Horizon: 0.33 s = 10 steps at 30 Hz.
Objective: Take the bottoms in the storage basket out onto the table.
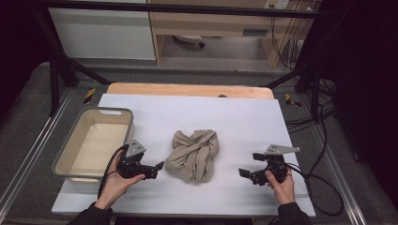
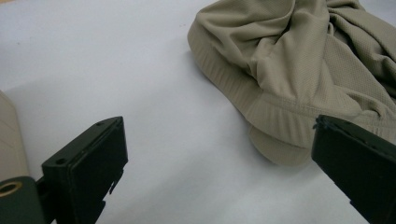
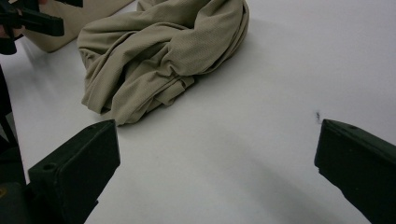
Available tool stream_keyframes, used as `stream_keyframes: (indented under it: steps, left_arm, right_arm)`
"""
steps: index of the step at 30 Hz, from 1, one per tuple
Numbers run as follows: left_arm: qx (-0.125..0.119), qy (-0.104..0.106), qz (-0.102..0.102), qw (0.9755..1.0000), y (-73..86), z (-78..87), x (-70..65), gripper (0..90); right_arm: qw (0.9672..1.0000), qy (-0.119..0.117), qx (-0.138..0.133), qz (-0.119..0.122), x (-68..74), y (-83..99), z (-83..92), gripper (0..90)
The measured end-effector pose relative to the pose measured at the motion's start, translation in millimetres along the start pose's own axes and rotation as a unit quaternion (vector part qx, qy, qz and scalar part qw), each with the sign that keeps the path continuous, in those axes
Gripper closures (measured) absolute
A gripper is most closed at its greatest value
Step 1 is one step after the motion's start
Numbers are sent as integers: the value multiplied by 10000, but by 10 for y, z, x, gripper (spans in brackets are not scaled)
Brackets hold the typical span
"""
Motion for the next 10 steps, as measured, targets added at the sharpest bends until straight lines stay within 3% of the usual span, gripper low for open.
stream_keyframes:
  steps: [10]
  left_arm:
    - [-38,50,-68,10000,15,8,-1,32]
  right_arm:
    - [10000,-13,12,-8,4,2,-2,5]
Point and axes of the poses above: each handheld gripper's, and its own axes: z roughly backward along the jaws, y roughly out of its underside, x roughly to its left, the point moved 3 cm from there along -z, roughly forward along the jaws, and after that the axes turned 13 degrees about -z, right-handed, at the moved point
